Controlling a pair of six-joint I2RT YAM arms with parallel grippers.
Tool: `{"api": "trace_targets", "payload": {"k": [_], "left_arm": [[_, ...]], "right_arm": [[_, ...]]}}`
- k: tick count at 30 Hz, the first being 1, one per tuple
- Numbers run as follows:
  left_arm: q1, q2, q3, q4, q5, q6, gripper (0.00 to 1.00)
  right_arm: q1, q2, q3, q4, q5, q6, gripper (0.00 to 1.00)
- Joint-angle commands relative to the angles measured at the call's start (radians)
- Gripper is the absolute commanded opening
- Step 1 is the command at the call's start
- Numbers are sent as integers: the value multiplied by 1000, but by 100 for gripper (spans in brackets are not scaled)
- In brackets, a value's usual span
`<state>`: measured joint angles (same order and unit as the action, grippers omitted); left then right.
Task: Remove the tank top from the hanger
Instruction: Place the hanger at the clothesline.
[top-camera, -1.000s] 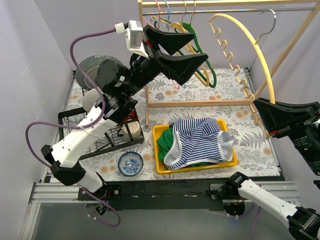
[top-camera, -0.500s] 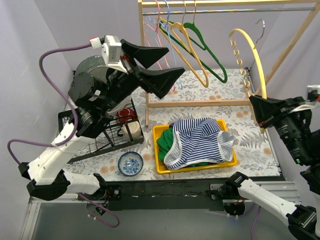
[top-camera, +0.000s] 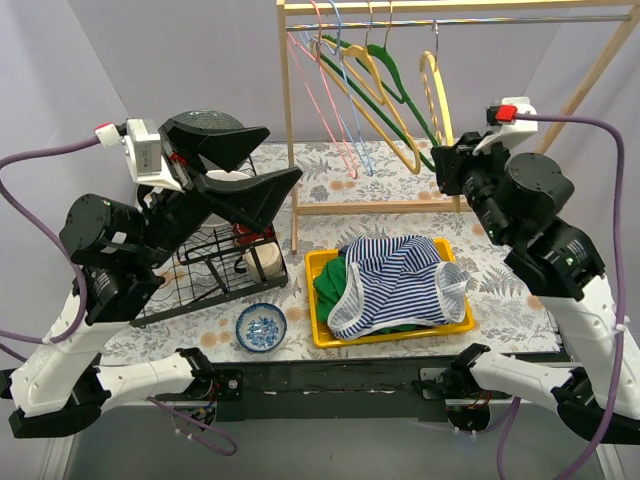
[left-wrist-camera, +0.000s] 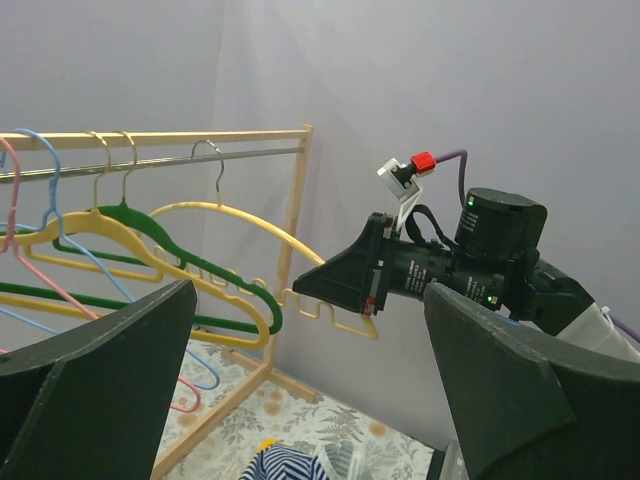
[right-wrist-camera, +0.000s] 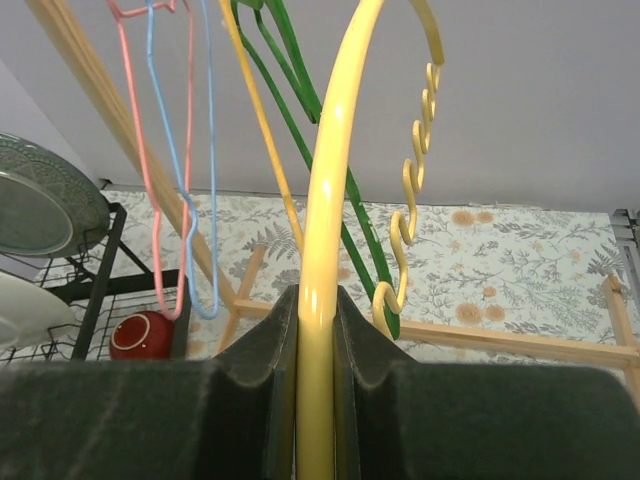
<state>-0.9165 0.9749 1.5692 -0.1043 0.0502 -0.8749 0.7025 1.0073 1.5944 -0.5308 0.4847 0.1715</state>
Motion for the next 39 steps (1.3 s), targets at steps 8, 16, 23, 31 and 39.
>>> {"api": "trace_targets", "payload": {"k": [8,16,23,31,39], "left_arm": [[2,-73,-52,-63,-78,54,98],[2,-94,-69,-67,-66,57,98],[4,-105,-77,-67,-56,54,98],[2,-105,-86,-61,-58,54,98],[4,-104,-101,-54,-61,56,98]], "right_arm": [[0,40,105,216,64,-52,1],[-1,68,111,255,117,-78,1],[-12,88,95,268,120,-58,1],[-58,117,90,281,66,-20,1],[-218,137,53,262,-129,103,1]]}}
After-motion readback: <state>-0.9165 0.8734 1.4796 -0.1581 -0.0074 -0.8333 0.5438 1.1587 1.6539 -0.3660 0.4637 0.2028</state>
